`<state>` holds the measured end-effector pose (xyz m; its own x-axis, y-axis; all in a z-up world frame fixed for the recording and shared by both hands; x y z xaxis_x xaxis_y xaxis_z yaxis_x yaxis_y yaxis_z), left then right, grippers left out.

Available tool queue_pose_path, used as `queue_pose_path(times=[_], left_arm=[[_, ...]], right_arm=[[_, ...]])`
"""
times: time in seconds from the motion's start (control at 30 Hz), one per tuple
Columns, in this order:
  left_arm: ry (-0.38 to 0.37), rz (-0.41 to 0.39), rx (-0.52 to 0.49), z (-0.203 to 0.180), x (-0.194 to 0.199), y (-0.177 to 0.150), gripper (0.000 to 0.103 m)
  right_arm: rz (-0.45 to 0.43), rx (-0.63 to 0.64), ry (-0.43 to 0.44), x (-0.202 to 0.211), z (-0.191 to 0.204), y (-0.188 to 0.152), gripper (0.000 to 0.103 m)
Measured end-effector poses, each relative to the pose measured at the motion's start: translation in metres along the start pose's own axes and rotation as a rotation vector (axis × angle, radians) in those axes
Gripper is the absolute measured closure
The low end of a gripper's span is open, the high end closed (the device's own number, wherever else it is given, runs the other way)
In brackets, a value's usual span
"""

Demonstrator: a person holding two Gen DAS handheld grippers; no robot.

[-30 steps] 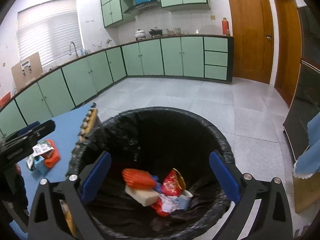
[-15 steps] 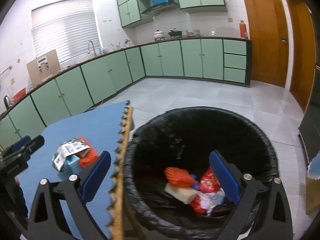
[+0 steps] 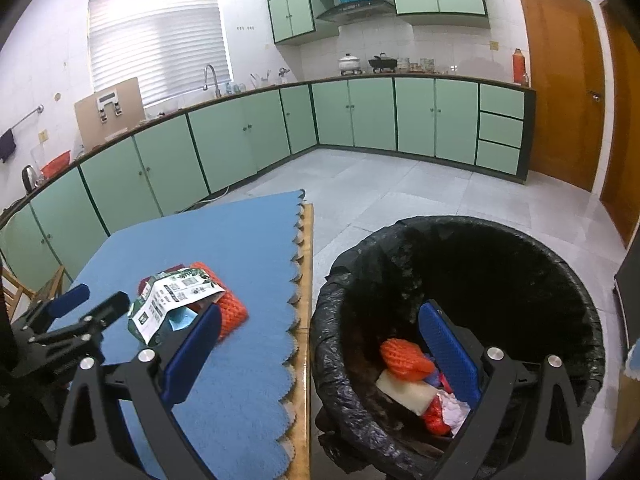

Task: Collect trash
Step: 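Move the left tool to the green printed packet and grasp it, then lift the green packet off the mat with the left tool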

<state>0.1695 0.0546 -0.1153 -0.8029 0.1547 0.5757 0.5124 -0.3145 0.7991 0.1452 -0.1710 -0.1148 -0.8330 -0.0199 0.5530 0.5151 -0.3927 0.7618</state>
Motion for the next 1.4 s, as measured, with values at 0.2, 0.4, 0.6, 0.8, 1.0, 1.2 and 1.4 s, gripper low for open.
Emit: queue_pose_path(times=[0.2,0.4,0.6,0.8,1.0,1.2,1.4], left_arm=[[-0.012,0.045,-0.007,-0.002,-0.026,-0.003,0.018],[-0.021,0.083,-0.027,-0.005,-0.045,-0.003,0.018],[-0.026,0.126,-0.048,-0.012,-0.062,-0.002,0.016],[-0.038,0.14,-0.031,-0.01,-0.067,-0.003,0.019],[-0.059,0.131,0.021,-0.006,-0.059,-0.008,0.031],[-0.038,0.104,0.017,-0.007,-0.045,-0.011,0.032],[-0.017,0.068,0.065,0.011,-0.022,-0.013,0.032]], right_arm=[[0.026,-0.014,-0.005,-0.016,-0.004,-0.001,0.006],[0.041,-0.012,-0.001,-0.028,-0.004,0.0,0.006],[0.054,-0.021,-0.002,-0.036,-0.007,0.0,0.006],[0.057,-0.025,-0.003,-0.038,-0.007,-0.001,0.006],[0.062,-0.03,0.001,-0.039,-0.007,-0.001,0.006],[0.06,-0.018,0.013,-0.037,0.001,-0.004,0.006],[0.063,-0.006,0.034,-0.036,0.009,-0.004,0.006]])
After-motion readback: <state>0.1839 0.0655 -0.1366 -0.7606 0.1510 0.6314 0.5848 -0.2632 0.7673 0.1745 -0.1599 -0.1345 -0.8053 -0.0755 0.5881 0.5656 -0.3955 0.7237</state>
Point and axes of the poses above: each gripper's, at about its wrist camera, not at the fingertips, and x roughly against the way its jaws point, z to its left, y to its top, the point moved 1 cm from there along -x, roughly the way its jaws point, and after that the axes turned 14 degrees about -x, right-handed, at the moved point
